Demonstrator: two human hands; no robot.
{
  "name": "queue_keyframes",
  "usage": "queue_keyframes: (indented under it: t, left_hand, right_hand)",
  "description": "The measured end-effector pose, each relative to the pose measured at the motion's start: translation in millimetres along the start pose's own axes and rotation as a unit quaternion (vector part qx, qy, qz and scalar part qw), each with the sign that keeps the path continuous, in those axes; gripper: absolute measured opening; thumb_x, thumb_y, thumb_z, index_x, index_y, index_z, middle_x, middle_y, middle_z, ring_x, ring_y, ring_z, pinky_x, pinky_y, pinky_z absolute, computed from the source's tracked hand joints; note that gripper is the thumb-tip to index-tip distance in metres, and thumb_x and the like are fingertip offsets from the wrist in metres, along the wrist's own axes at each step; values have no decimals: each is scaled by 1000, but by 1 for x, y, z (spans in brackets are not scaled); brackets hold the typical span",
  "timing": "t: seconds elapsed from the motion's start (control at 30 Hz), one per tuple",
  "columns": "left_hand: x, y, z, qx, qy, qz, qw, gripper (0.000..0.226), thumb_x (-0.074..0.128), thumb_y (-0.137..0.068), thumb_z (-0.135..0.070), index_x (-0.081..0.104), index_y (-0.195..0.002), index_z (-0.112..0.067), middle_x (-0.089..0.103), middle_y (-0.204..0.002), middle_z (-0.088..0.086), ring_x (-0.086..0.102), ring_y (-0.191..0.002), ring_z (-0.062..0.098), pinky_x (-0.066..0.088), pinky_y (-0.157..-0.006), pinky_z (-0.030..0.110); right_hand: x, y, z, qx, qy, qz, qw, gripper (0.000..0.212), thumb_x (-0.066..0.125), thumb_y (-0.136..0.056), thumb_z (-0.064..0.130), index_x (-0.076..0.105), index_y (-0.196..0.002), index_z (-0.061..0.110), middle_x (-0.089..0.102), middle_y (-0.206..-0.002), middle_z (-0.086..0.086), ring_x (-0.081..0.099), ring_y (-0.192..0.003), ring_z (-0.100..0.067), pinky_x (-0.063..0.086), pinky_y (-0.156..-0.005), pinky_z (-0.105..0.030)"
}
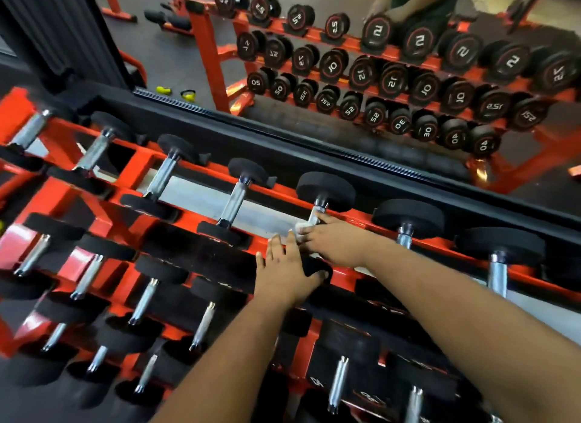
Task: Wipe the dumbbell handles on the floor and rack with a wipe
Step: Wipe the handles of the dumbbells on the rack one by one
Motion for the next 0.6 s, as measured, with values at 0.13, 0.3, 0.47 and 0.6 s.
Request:
queue_keyframes:
  t: [0.13, 0.3, 0.47, 0.6]
  left_hand:
    - [-1, 0, 1, 5, 11, 11, 1000, 116, 57, -82, -77, -8, -161, -21, -4, -169, 15, -4, -157, 29, 2, -126, 53]
    - [-1, 0, 1, 10, 7, 24, 1000, 115, 56, -85, -75, -12, -161, -21, -9, -169, 16, -9, -157, 29, -1, -126, 52]
    - [-1, -4, 3, 8, 4, 28, 1000, 115, 56, -84, -73, -12, -161, -21, -7, -169, 15, -8, -157, 28, 0, -126, 52]
    - [-2, -3, 2, 5, -3, 45, 999, 115, 54, -85, -76, -15, -160, -22, -9, -169, 17, -8, -157, 30, -2, -126, 52]
  right_hand:
    - [1, 19, -1, -62, 50, -2, 997, 57, 30, -92, 26, 52, -144, 24, 47, -154, 3, 34, -148, -16, 21, -123, -50]
    - [21, 24, -12, 206, -129, -89, 966, 71, 40, -96, 1, 17, -161, 18, 9, -168, -1, 8, -155, -16, 13, -126, -43]
    - [38, 8, 46, 342, -588, -247, 690, 54, 45, -104, 4, 36, -155, 18, 30, -162, 2, 25, -147, -8, 21, -118, -17]
    - [31, 4, 40, 367, -674, -247, 592, 43, 46, -105, 18, 48, -147, 25, 58, -139, 5, 56, -122, -12, 44, -105, -29]
Point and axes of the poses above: each hand's wrist, its own y-axis away from the middle knuckle, its own x-axis out of the palm, z = x × y, the point moved 2 cm from there along -y, towards the middle knuckle
